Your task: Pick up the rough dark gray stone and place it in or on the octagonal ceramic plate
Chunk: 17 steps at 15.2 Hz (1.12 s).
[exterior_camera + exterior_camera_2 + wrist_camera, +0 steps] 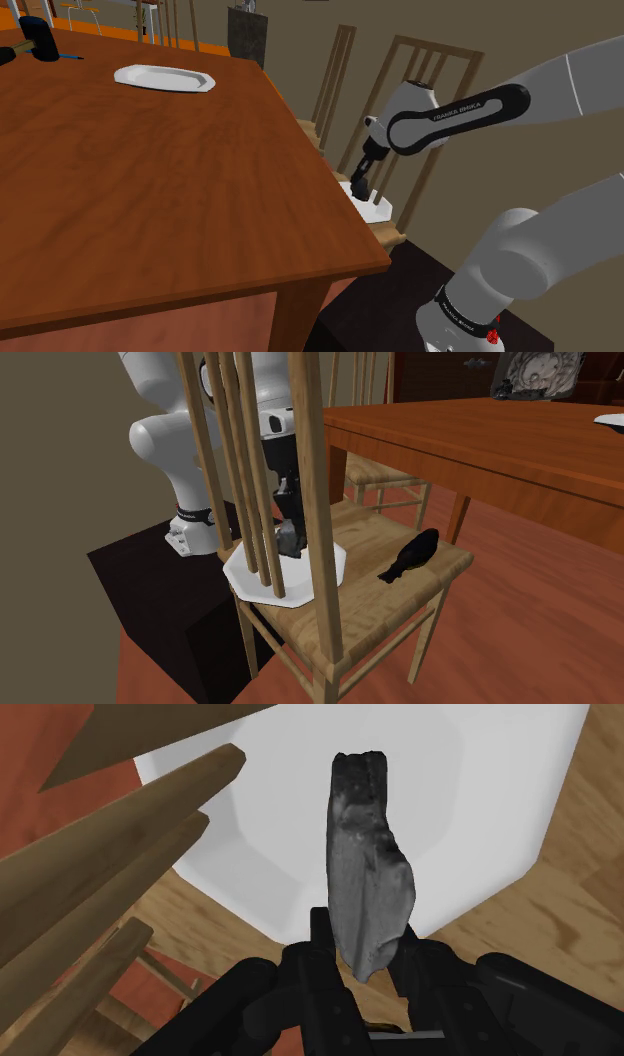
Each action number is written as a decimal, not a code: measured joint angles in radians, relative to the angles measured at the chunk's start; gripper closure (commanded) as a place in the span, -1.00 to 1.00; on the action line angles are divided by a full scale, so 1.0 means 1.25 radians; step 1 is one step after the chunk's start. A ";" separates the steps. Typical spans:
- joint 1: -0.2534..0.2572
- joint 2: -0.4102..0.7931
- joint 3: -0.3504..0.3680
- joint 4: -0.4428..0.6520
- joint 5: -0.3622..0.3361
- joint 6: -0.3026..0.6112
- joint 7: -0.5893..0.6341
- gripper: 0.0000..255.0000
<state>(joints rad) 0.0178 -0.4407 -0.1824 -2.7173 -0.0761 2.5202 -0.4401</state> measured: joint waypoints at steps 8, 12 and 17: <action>0.000 0.009 -0.001 -0.006 0.000 0.016 -0.001 -1.00; 0.000 0.009 -0.001 -0.006 0.000 0.016 -0.001 -1.00; -0.007 -0.069 0.007 0.017 -0.005 -0.084 0.003 -1.00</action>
<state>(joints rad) 0.0091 -0.5276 -0.1734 -2.6961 -0.0825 2.4148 -0.4366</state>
